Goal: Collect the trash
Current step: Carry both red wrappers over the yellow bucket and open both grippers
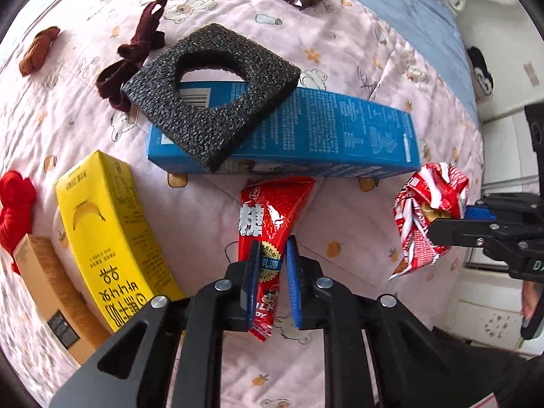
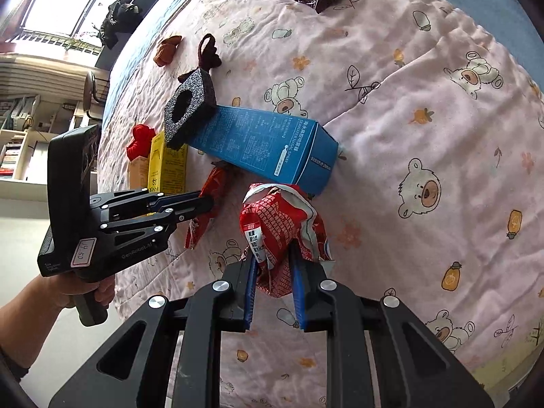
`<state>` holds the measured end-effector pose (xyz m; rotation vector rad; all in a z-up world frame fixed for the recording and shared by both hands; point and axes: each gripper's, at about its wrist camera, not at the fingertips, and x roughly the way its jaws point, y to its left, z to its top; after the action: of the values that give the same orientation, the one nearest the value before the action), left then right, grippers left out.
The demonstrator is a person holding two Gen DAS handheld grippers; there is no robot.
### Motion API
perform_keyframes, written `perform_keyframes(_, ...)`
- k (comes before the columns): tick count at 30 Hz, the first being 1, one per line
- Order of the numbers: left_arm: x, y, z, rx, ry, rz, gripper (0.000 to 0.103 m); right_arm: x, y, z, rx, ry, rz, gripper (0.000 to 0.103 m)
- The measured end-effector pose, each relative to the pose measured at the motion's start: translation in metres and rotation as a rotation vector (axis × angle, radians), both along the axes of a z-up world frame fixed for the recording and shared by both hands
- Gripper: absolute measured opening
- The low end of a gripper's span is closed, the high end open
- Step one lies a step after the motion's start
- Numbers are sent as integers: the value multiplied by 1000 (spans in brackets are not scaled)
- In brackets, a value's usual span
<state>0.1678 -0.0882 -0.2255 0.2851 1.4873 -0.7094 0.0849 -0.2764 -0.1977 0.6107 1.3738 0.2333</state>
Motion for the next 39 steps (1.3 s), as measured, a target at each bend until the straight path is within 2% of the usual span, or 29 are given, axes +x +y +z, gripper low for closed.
perform_keyframes(3, -4, 12, 12, -54, 21, 57, 14, -3, -1, 5, 2, -12, -1, 18)
perform_keyframes(10, -29, 18, 45, -144, 25, 114, 14, -18, -1, 25, -6, -49, 5, 18)
perform_keyframes(17, -73, 1, 73, -204, 16, 99, 14, -52, -12, 53, -39, -98, -23, 18)
perform_keyframes(23, -111, -28, 90, -290, 54, 91, 14, -98, -36, 73, -72, -116, -89, 18)
perform_keyframes(27, -136, -58, 96, -330, 75, 50, 14, -128, -57, 80, -89, -109, -143, 18)
perform_keyframes(33, -170, -99, 99, -355, 107, -11, 14, -173, -92, 83, -96, -90, -222, 18)
perform_keyframes(39, -206, -145, 90, -335, 146, -78, 14, -219, -137, 77, -113, -59, -281, 18)
